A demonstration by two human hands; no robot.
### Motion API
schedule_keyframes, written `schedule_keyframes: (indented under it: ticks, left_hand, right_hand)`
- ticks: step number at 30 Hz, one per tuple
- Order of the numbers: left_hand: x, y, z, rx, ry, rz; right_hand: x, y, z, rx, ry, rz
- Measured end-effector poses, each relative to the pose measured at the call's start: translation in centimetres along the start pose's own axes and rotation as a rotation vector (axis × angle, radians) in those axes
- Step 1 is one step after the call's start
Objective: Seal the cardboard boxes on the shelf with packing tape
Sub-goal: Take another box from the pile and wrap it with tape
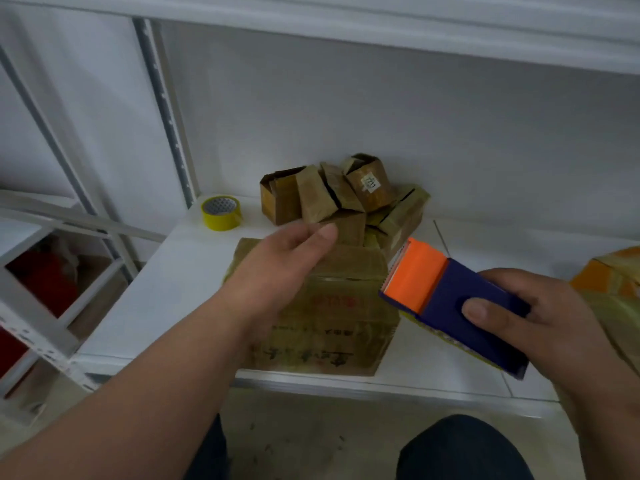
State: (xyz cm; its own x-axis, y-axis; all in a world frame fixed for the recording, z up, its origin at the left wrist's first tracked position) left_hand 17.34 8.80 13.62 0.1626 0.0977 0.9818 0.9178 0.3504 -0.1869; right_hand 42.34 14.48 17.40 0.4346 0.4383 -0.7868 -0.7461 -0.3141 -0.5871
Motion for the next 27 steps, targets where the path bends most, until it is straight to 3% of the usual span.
schedule_keyframes:
  ticks: [2, 5, 8, 14, 21, 27]
  left_hand:
    - [0.6, 1.2, -1.0, -0.161, -0.068, -0.211]
    - [0.1, 2.5, -2.2, -0.366, -0.124, -0.269]
    - [-0.7, 3.2, -3.0, -0.446, -0.159, -0.361]
    - [-1.1, 3.8, -4.1, -0.483, -0.23, -0.606]
    - [-0.9, 3.1, -4.2, -0.326, -0.258, -0.498]
    - [-0.4, 1.7, -4.5, -0.354, -0.245, -0.412]
  right_hand:
    - [-0.7, 0.8, -0.3, -0.03, -0.03, -0.029]
    - [-1.7, 1.4, -0.8, -0.047, -0.074, -0.046]
    - [-2.0, 1.5, -1.5, -0.064, -0.079, 0.015]
    - [-2.7, 1.5, -2.4, -0.078, -0.095, 0.062]
    - [-3.2, 1.4, -2.9, -0.106, -0.069, 0.025]
    - [-3.9, 1.4, -2.2, -0.148, -0.118, -0.094]
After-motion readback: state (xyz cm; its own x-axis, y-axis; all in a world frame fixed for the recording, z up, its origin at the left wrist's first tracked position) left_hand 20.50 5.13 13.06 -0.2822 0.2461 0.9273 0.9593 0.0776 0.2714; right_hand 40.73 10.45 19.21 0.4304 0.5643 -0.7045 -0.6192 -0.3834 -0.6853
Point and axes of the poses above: each hand's wrist, its own z-axis towards the middle knuckle, its own y-axis out of the palm, x = y × z, the point moved 4 cm from there along z, towards the middle knuckle
